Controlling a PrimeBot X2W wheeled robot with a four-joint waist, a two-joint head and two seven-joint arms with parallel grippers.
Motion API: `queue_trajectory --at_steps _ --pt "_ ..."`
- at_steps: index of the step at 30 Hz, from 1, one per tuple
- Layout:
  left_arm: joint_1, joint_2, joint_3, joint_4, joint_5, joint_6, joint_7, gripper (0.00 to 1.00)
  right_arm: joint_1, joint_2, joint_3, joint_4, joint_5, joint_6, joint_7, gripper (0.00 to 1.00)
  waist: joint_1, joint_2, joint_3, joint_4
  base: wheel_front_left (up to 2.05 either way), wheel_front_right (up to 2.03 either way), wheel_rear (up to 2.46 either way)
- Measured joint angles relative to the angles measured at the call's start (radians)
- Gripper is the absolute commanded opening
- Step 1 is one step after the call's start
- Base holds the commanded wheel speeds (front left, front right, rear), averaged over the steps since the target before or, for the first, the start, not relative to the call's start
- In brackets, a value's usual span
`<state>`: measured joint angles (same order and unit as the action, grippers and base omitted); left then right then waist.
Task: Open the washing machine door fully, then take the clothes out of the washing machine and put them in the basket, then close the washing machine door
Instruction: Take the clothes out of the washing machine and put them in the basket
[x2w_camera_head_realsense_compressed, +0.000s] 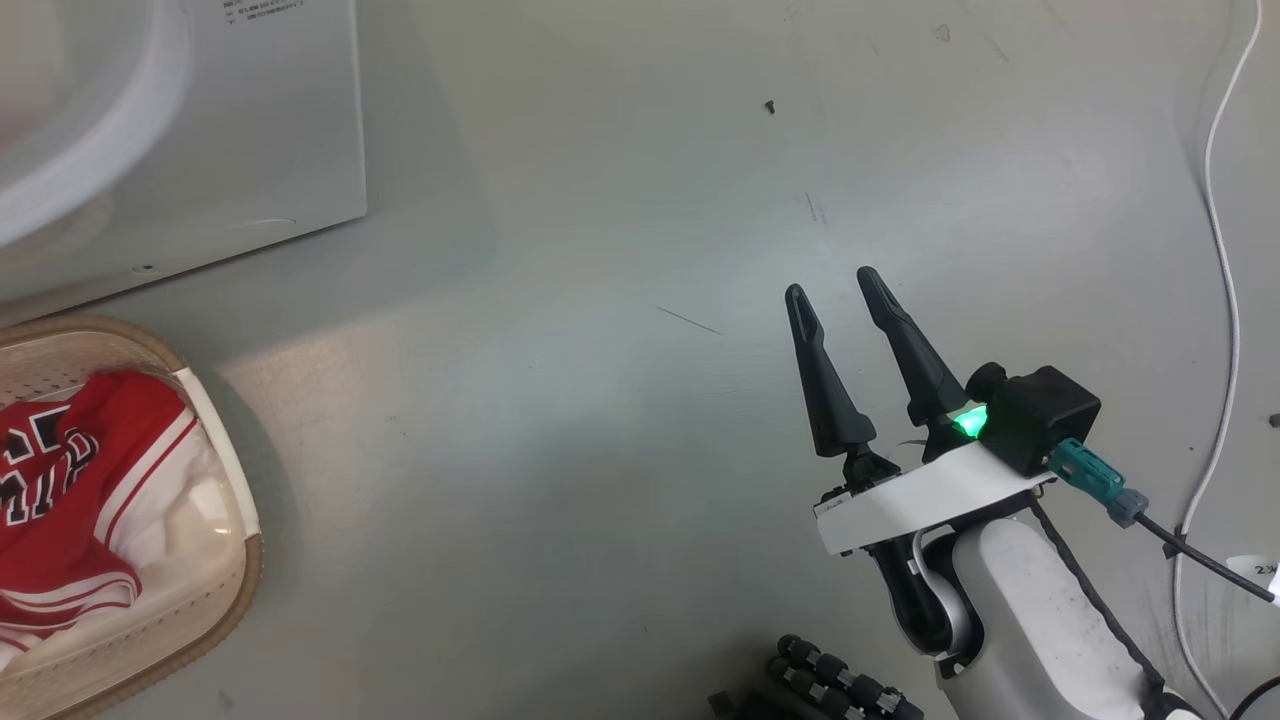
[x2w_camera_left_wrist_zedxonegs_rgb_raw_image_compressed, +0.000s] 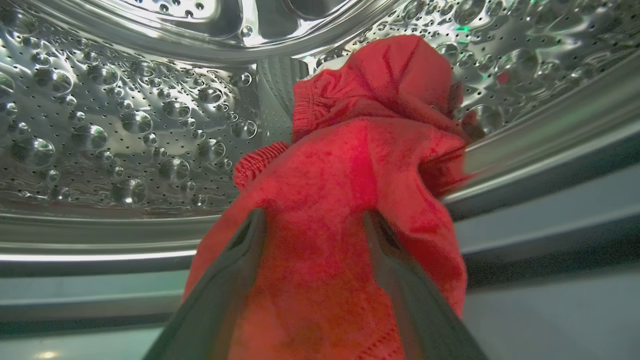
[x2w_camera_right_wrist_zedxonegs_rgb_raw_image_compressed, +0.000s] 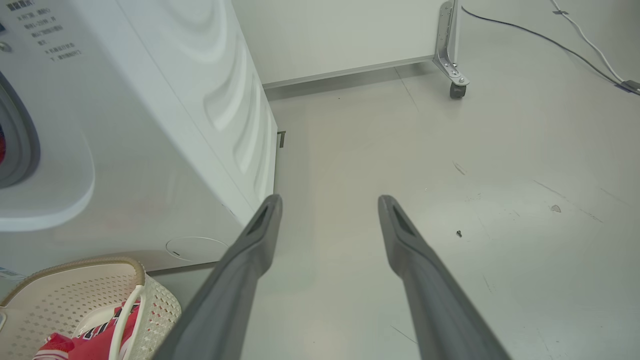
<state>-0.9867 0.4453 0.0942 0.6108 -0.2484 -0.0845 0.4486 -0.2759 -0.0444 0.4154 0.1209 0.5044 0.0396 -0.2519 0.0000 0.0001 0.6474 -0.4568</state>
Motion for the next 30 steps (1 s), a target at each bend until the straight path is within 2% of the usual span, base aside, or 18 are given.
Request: queue_trajectory --at_steps 9,18,19,20,21,22,23,30 --pt "-0.045 -0.002 0.004 0.069 0.016 0.027 0.013 1.00 -0.003 0.000 0.007 -0.002 -0.003 -0.009 0.000 1.00 0.0000 0.0000 0.011 0.003 0.00 0.00 0.00" --pt "-0.086 -0.015 0.017 0.130 -0.012 0.036 0.034 1.00 -0.005 0.000 0.010 -0.003 -0.005 -0.016 0.000 1.00 0.0000 0.0000 0.012 0.007 0.00 0.00 0.00" --pt "-0.089 -0.016 0.017 0.135 -0.012 0.036 0.034 0.96 -0.005 0.000 0.010 -0.003 -0.005 -0.016 0.000 1.00 0.0000 0.0000 0.012 0.008 0.00 0.00 0.00" --pt "-0.093 -0.018 0.016 0.140 -0.012 0.036 0.034 0.96 -0.006 0.000 0.011 -0.003 -0.006 -0.016 0.000 1.00 0.0000 0.0000 0.011 0.009 0.00 0.00 0.00" --pt "-0.096 -0.019 0.015 0.146 -0.012 0.035 0.034 0.47 -0.007 0.000 0.011 -0.003 -0.007 -0.016 0.000 1.00 0.0000 0.0000 0.011 0.010 0.00 0.00 0.00" --pt "-0.099 -0.021 0.013 0.151 -0.013 0.035 0.034 0.05 -0.008 0.000 0.011 -0.003 -0.008 -0.016 0.000 1.00 0.0000 0.0000 0.010 0.011 0.00 0.00 0.00" --pt "-0.101 -0.023 0.008 0.155 -0.014 0.033 0.034 0.00 -0.008 0.000 0.011 -0.003 -0.010 -0.016 0.000 1.00 0.0000 0.0000 0.009 0.012 0.00 0.00 0.00" --pt "-0.101 -0.028 -0.012 0.184 -0.013 0.016 0.021 0.00 -0.012 0.000 0.012 -0.002 -0.014 -0.017 0.000 1.00 0.0000 0.0000 0.001 0.020 0.00 0.00 0.00"
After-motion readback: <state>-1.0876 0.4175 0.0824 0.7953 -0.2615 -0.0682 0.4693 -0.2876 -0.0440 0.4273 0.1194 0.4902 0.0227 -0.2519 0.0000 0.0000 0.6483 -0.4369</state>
